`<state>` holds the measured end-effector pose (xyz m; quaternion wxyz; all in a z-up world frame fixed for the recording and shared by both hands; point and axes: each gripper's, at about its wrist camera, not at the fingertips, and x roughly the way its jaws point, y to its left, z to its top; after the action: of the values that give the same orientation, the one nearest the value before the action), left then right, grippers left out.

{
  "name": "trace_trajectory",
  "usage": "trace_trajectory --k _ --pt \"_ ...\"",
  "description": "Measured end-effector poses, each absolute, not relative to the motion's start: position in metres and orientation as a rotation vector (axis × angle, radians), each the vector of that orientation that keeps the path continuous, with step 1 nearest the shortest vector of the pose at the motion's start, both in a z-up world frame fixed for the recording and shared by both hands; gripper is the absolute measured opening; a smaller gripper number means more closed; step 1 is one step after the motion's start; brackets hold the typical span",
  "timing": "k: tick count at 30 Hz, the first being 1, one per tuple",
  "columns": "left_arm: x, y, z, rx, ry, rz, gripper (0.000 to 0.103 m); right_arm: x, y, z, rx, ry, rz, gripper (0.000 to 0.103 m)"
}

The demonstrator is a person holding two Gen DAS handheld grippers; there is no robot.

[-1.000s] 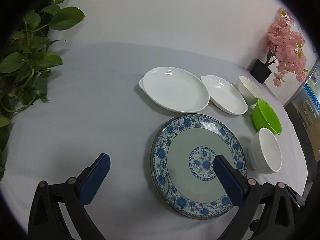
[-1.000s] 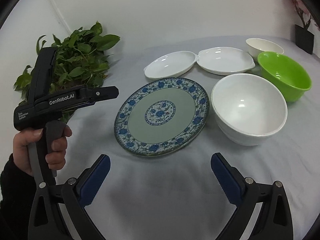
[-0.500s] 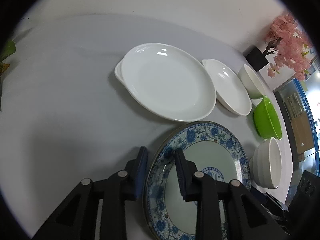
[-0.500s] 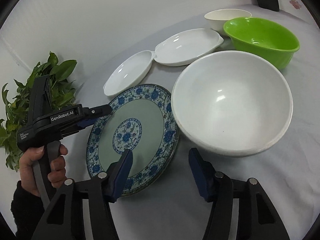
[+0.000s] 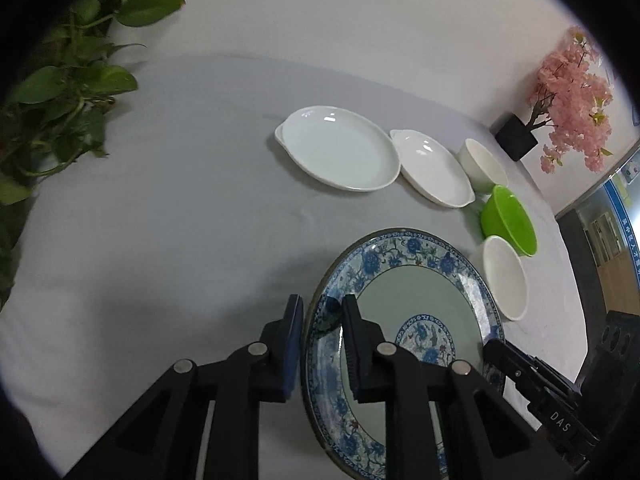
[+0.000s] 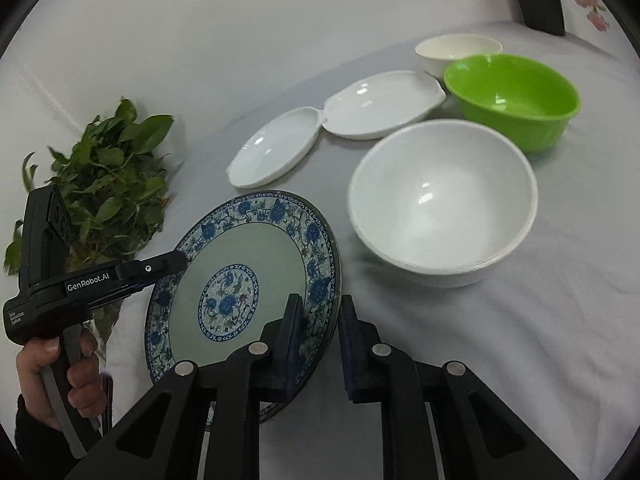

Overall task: Organize plates and bowls
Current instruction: 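Grasp the rim of the blue-and-white plate with both tools, then slide the held plate across the cloth and open both tools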

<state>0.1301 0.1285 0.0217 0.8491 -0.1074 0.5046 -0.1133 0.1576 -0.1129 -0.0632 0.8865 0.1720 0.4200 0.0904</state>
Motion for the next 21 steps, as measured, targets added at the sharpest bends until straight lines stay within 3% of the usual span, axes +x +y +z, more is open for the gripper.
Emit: trace_trajectory --k 4,10,21 --pt "0.058 0.115 0.052 -0.266 1.034 -0.167 0.017 0.11 -0.118 -0.019 0.281 0.79 0.29 0.013" --pt "-0.02 0.073 0.026 -0.272 1.084 -0.094 0.013 0.038 -0.139 0.009 0.175 0.771 0.337 0.009" --pt "-0.025 0.046 -0.035 -0.302 1.225 -0.092 0.011 0.018 -0.185 -0.058 0.189 0.952 0.251 0.009"
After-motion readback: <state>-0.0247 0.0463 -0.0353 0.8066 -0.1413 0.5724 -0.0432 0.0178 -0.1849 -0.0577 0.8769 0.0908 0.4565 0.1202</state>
